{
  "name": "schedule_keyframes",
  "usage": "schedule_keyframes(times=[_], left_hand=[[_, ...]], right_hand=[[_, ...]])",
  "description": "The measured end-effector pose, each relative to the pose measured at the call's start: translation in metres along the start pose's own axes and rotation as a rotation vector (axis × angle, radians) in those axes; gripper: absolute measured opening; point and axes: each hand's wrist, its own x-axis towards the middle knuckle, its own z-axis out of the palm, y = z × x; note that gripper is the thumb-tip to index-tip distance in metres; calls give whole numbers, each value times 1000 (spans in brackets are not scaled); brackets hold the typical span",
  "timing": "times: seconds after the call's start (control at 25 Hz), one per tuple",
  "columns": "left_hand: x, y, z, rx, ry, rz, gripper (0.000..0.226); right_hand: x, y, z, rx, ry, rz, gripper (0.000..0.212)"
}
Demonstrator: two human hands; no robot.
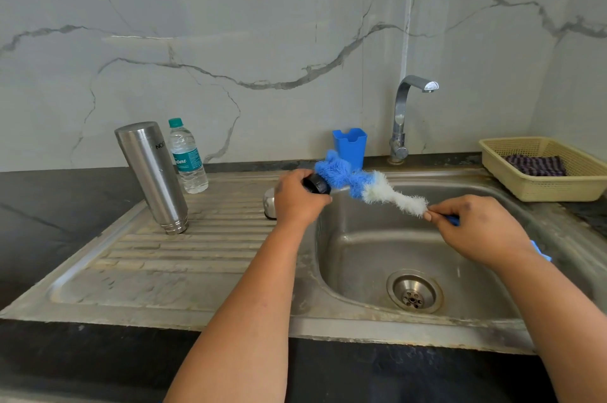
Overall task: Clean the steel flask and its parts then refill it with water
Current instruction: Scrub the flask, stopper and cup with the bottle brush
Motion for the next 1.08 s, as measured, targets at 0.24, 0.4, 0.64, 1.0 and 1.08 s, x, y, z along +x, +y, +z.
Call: schedule_keyframes(times=[0.24,0.4,0.64,1.0,1.08], left_hand=[[7,-6,-3,12,65,-23,56],[0,0,3,-85,-94,28,61],[2,1,1,-215,-30,49,53],[13,-3,0,-642,28,-230,56],[14,-6,1,-660,-7,-252,47]], right_hand=[[-4,0,-4,-17,-34,8,19],[1,1,1,19,-47,55,20],[1,7,-5,75,-89,79,19],[-1,8,-8,152,-11,131,20],[-1,5,-5,104,-44,88,21]])
